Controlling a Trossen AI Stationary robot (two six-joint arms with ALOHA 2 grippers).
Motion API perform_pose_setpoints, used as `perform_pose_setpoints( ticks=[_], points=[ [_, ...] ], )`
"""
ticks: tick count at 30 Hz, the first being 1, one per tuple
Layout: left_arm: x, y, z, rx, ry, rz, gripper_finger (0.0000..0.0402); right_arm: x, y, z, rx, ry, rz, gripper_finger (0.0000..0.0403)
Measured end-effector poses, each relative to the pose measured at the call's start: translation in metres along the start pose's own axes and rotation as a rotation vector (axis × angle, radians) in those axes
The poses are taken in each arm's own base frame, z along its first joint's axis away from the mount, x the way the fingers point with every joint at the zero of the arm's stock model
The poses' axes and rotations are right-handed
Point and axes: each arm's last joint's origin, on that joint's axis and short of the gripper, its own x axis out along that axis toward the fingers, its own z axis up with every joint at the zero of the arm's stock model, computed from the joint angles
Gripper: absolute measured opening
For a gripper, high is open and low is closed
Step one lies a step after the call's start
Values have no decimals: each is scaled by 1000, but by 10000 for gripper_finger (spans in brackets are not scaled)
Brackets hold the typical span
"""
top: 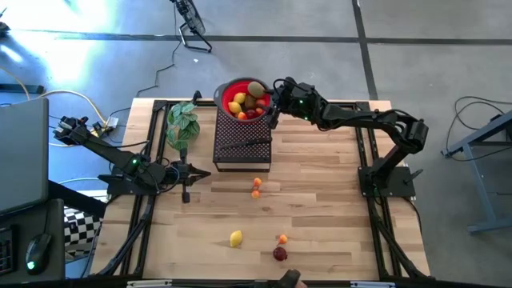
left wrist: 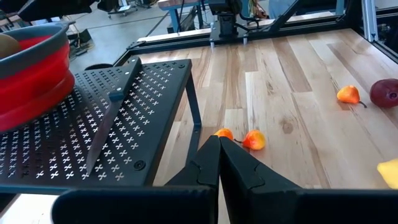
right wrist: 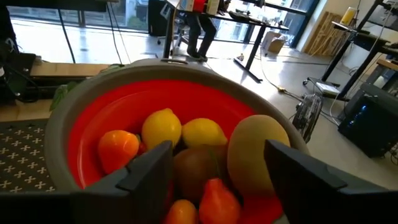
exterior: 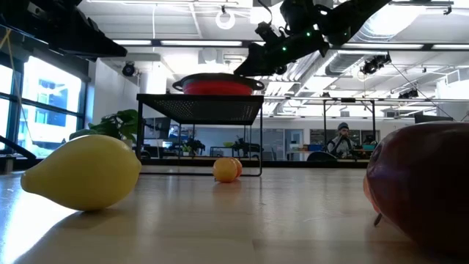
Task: Pick & Place Fruit
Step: Put the pomegranate into the red strainer bowl
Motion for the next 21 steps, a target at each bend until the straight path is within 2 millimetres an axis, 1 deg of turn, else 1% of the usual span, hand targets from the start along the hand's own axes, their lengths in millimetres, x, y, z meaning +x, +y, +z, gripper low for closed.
perform_pose_setpoints(
  ticks=[2, 4, 8, 12, 15, 21],
  points=[
    [0, 0, 0, 0, 0, 0, 3, 0, 0, 2, -1, -21, -6, 263],
    [0, 0, 0, 0, 0, 0, 3, -3, -2, 9, -4, -58, -23, 270],
    [0, 0, 0, 0, 0, 0, 3, -19, -2, 29, -22, -136, -39, 265],
    [0, 0, 0, -1, -1, 0, 3, -40, 5, 44, -26, -135, -9, 249],
    [0, 0, 0, -1, -1, -1, 3, -59, 11, 53, -33, -99, 29, 235],
    [0, 0, 0, 5, 0, -3, 3, -100, 29, 62, -43, 12, 131, 208]
  ],
)
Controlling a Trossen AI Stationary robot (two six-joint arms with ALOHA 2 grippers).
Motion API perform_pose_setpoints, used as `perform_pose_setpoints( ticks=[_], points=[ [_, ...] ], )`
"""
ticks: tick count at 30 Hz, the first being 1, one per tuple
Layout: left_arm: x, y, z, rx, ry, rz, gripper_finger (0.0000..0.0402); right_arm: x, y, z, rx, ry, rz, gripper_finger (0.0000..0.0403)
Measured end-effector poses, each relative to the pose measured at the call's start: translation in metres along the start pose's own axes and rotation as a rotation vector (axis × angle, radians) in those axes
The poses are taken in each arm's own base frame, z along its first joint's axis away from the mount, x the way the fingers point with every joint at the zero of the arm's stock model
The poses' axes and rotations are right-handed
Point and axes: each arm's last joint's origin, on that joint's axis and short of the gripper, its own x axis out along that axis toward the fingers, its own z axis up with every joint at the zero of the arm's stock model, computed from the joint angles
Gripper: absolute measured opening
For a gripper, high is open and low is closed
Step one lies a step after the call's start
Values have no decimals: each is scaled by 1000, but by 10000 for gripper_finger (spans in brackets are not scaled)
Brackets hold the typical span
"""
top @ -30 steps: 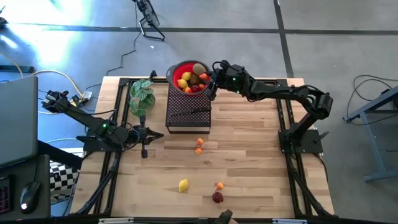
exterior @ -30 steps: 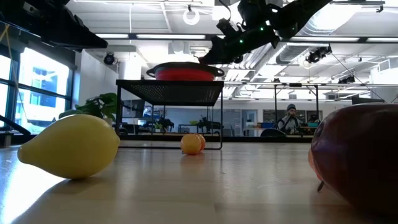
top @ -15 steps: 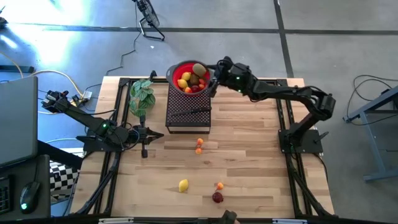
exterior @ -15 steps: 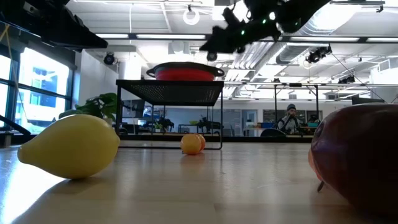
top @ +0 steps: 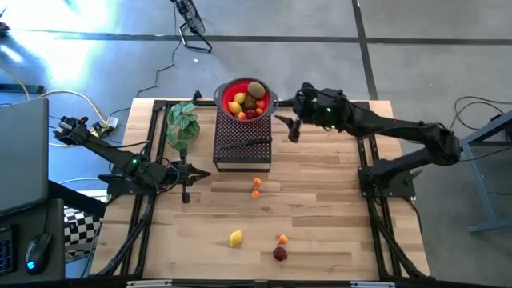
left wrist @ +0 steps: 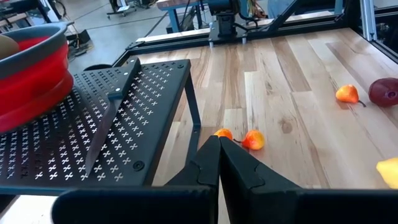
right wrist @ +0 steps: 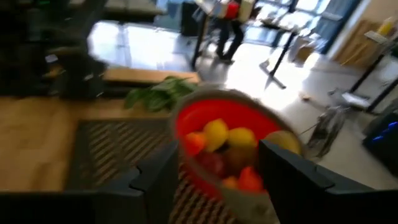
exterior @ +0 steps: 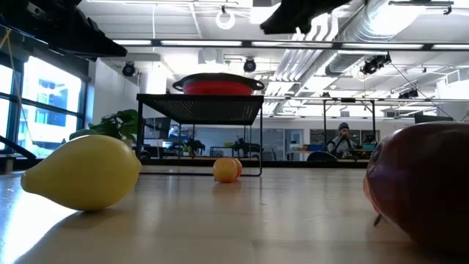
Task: Pick & Place Fruit
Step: Put the pomegranate into the red strainer bowl
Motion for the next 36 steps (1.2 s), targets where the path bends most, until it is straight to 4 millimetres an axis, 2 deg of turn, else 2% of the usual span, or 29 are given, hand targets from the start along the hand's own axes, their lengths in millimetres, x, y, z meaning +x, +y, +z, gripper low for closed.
perform_pose_setpoints(
  ticks=[6, 12, 18, 26, 30, 36],
  points=[
    [0, 0, 0, 3, 0, 0, 3, -27, 22, 6, 109, 51, 98, 189],
    [0, 0, 0, 2, 0, 0, 3, -33, 45, 8, 242, 76, 186, 177],
    [0, 0, 0, -8, 0, -11, 3, -40, 75, 8, 282, 130, 343, 172],
    [0, -1, 0, -9, 1, -38, 3, -61, 125, 12, 299, 160, 514, 171],
    [0, -1, 0, -9, 1, -38, 3, -68, 155, 8, 289, 180, 478, 171],
    [0, -1, -1, -3, 10, -38, 3, -68, 206, 0, 299, 149, 422, 171]
  ],
)
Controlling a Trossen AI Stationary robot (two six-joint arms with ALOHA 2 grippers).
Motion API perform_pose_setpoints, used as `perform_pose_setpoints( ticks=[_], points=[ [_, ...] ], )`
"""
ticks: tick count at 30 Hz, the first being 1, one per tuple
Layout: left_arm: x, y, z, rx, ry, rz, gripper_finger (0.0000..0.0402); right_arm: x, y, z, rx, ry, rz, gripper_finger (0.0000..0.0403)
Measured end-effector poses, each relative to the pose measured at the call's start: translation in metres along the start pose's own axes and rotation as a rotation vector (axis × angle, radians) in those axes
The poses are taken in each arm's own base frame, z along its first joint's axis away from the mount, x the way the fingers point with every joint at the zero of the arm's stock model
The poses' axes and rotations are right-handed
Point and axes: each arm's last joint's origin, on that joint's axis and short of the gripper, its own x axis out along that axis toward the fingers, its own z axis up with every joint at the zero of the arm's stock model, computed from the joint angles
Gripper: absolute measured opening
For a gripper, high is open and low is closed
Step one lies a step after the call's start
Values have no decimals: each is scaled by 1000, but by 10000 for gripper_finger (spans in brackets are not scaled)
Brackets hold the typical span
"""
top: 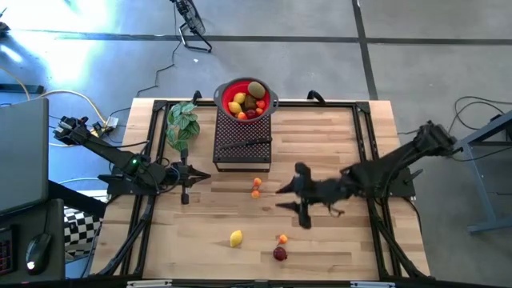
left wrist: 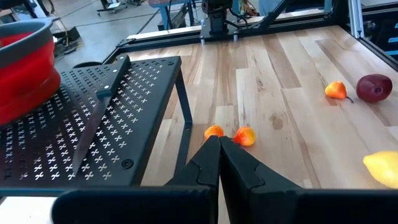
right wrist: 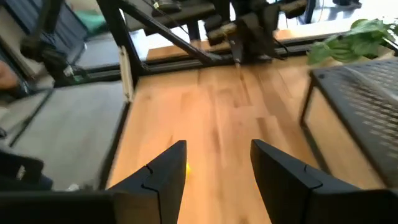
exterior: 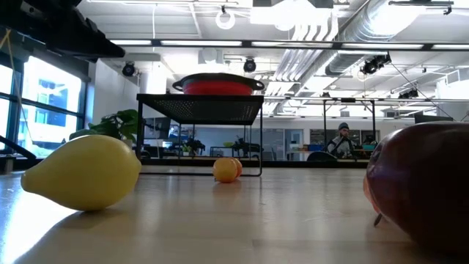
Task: Pick & Place Fruit
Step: Put the pomegranate into the red strainer bowl
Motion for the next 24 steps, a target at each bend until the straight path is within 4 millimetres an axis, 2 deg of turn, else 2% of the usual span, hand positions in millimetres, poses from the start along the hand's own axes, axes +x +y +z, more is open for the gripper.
perform_pose_setpoints(
  ticks=[7, 13, 18, 24],
  points=[
    [0, 0, -6, -5, 51, 2, 3, 18, 30, -10, 81, -41, 47, 171],
    [-1, 1, -14, -30, 124, 11, 3, 26, 60, 7, 66, -40, 76, 171],
    [-1, 2, -18, -48, 160, 18, 3, 31, 80, 19, -10, 33, -14, 171],
    [-1, 2, -18, -67, 165, 21, 3, 38, 91, 18, -6, 160, -113, 171]
  ],
)
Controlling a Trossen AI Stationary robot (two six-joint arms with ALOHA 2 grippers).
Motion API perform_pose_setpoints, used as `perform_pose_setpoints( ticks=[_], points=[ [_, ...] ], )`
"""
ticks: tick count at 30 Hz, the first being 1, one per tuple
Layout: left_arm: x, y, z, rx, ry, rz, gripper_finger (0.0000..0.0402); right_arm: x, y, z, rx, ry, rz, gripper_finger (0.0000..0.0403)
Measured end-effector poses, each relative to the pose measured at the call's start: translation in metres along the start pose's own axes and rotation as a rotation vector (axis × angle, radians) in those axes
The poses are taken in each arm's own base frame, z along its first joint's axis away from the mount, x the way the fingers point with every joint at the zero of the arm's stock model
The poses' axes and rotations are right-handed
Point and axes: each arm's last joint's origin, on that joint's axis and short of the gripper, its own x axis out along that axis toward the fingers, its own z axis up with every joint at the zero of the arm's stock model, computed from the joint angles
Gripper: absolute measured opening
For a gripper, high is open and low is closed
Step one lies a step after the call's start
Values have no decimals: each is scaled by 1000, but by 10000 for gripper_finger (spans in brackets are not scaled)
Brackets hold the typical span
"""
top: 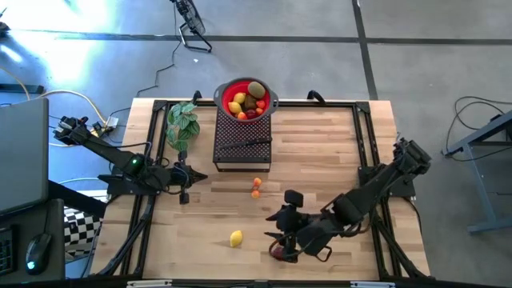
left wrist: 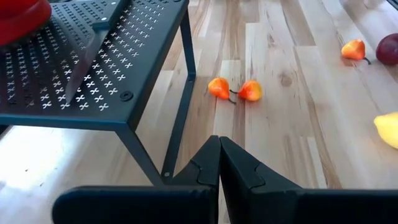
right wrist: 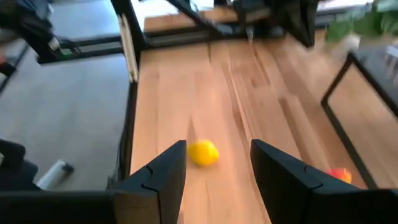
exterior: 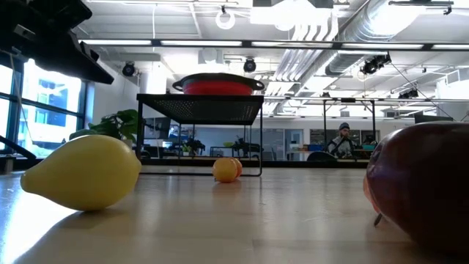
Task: Pick & Place Fruit
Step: Put the pomegranate into the red strainer bowl
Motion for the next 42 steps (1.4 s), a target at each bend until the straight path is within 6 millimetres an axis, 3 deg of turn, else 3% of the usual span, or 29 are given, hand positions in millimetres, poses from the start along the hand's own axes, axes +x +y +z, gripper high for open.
perform_pose_setpoints(
  ticks=[7, 20, 28, 32, 42],
  points=[
    [0, 0, 0, -2, 0, 0, 3, 16, 5, -14, 47, 140, 0, 171],
    [0, 0, 0, -3, 0, 0, 3, 58, 20, -55, -41, 485, 223, 171],
    [0, 0, 0, -3, 0, 0, 3, 77, 17, -73, -67, 568, 160, 174],
    [0, 0, 0, -3, 1, 1, 3, 84, 16, -79, -115, 577, 141, 195],
    [0, 0, -1, 1, 6, 2, 3, 91, 15, -86, -213, 604, 148, 299]
  ],
)
